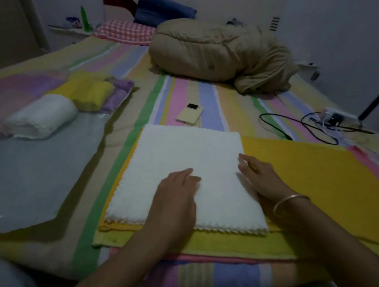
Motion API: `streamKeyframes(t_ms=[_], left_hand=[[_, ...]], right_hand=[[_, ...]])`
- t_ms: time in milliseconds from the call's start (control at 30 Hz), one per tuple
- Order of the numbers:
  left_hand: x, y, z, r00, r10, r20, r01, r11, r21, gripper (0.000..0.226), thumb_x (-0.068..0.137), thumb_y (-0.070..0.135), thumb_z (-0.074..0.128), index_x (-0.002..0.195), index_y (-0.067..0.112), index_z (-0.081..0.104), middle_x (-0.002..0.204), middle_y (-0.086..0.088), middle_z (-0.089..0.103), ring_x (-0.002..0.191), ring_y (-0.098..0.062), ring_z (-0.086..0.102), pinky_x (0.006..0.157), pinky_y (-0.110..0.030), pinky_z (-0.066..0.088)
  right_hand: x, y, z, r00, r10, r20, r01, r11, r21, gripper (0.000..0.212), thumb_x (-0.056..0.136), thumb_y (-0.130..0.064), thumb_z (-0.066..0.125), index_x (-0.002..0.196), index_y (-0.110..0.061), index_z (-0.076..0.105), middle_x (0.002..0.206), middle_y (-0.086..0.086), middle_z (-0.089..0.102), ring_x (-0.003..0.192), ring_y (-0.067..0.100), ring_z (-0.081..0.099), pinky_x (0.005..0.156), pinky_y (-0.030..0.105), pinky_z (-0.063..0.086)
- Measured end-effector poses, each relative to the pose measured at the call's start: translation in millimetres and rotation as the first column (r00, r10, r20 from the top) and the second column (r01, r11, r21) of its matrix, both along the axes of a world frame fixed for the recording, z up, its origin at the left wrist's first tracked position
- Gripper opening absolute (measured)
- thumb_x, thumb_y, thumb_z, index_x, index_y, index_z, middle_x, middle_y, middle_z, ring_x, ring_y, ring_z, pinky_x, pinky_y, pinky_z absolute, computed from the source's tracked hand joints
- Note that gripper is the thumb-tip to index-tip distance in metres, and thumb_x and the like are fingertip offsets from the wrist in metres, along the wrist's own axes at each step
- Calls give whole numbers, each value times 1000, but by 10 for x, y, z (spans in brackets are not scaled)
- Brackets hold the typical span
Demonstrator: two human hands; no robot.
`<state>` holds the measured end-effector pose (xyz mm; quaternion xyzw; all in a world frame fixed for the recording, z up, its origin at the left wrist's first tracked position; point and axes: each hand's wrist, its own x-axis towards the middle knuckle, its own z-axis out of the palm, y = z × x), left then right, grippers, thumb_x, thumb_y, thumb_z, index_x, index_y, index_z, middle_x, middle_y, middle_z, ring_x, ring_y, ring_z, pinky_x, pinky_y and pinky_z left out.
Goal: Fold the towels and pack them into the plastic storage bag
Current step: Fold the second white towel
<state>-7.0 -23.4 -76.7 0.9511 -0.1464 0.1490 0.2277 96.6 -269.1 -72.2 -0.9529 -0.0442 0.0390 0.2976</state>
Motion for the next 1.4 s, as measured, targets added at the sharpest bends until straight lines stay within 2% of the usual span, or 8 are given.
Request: streamKeyframes(t_ms=[200, 367, 533, 867, 967, 1067, 1233, 1400], left_hand=[[127, -940, 448, 985, -18, -174, 2, 996, -89, 19, 91, 35, 51, 102, 21, 55, 103, 0, 59, 95, -23, 58, 78, -35, 46], [384, -1318, 514, 882, 94, -462, 16, 974, 228, 63, 82, 64, 55, 116, 11, 54, 119, -12, 55, 112, -30, 53, 86, -38, 42], [414, -1355, 480, 830, 112, -546, 50, 961, 274, 43, 82, 44, 66, 110, 14, 53, 117, -9, 54, 111, -26, 53, 83, -33, 44], [46, -301, 528, 912, -92, -400, -66, 929, -365, 37, 81, 18, 58, 113, 31, 47, 91, 9, 63, 77, -7, 58, 63, -21, 42], [-137, 120, 451, 952, -29, -305, -144, 837, -528, 47, 80, 10, 60, 107, 39, 35, 92, 11, 61, 67, -8, 59, 64, -32, 49], [-250, 495, 348, 963, 48, -264, -187, 824, -534, 44, 81, 1, 56, 100, 39, 45, 88, 16, 61, 61, -6, 57, 57, -31, 46], [-312, 913, 218, 942, 181, -284, -301, 832, -466, 36, 83, -3, 55, 86, 31, 68, 63, 29, 56, 49, 2, 47, 48, -9, 30], [-290, 1087, 108, 918, 264, -296, -382, 789, -482, 36, 82, -1, 56, 91, 32, 69, 61, 15, 49, 55, 5, 48, 56, -12, 36]], right_hand=[[413, 206, 307, 972, -134, -194, 206, 885, 417, 30, 100, -20, 44, 127, -21, 57, 102, 1, 58, 90, 18, 53, 69, 24, 44], [700, 258, 390, 929, -168, -331, 309, 842, 442, 38, 96, -6, 42, 126, -21, 61, 125, 13, 60, 109, 35, 60, 100, 45, 46], [777, 235, 454, 921, -172, -349, 323, 839, 438, 40, 93, 1, 40, 116, -21, 64, 80, 7, 55, 62, 23, 47, 54, 25, 46], [872, 793, 754, 993, -23, -117, 86, 815, 573, 35, 91, -2, 56, 125, -6, 60, 115, 13, 63, 107, 27, 63, 87, 31, 54], [901, 1304, 808, 998, 39, -56, -4, 858, 514, 34, 89, -6, 63, 123, -6, 62, 105, 12, 65, 86, 20, 64, 71, 24, 54], [972, 1824, 716, 997, 73, 11, -71, 921, 383, 34, 86, -9, 67, 119, -7, 65, 80, 4, 66, 63, 16, 58, 64, 25, 51], [1058, 2470, 521, 993, 104, 63, -113, 978, 178, 33, 83, -14, 68, 116, -11, 68, 123, 7, 65, 115, 21, 60, 100, 27, 43], [1066, 2748, 336, 994, 97, 46, -103, 984, 143, 43, 87, -19, 64, 128, -13, 59, 132, 10, 59, 115, 27, 59, 100, 33, 44]])
